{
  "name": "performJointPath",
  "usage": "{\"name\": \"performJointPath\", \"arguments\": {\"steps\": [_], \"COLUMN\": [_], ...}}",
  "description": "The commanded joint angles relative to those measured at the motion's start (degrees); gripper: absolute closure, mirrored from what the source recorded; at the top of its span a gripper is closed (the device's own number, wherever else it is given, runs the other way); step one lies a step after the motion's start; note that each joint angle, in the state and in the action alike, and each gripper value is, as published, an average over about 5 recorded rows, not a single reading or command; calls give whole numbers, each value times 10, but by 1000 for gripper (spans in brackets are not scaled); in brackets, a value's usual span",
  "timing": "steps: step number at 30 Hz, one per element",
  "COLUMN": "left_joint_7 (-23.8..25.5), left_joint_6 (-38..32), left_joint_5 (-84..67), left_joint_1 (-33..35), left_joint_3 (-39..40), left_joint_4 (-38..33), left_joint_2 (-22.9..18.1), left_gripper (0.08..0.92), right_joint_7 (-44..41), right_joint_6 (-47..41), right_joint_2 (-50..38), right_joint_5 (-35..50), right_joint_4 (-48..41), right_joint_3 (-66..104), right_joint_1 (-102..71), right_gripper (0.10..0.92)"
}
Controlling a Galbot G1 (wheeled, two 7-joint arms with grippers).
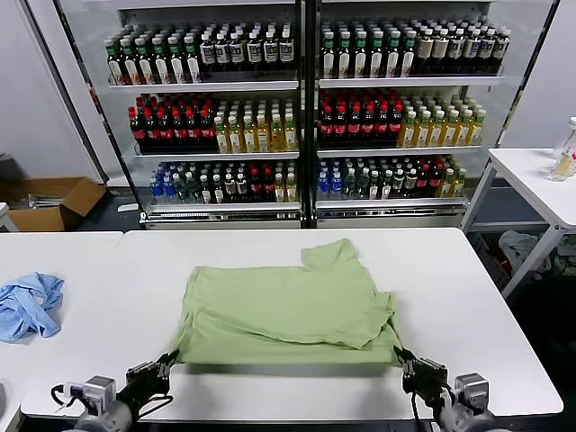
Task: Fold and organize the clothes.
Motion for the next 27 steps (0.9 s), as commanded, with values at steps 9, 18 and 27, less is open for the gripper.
{"name": "performJointPath", "arguments": {"steps": [9, 18, 27], "left_joint_7": [-12, -22, -1], "left_joint_6": [15, 35, 34], "left_joint_5": [21, 15, -11], "left_joint_1": [66, 58, -57], "left_joint_3": [-19, -39, -21], "left_joint_4": [-29, -83, -71], "left_joint_2": [-5, -12, 2], "left_gripper": [917, 730, 470], "right_joint_7": [-1, -2, 12], "right_joint_6": [6, 2, -21], "right_joint_2": [13, 5, -1], "right_joint_5": [-30, -32, -4], "right_joint_4": [24, 43, 19], "right_joint_3": [0, 13, 5], "right_joint_1": [-59, -44, 109], "right_gripper": [919, 770, 510]}}
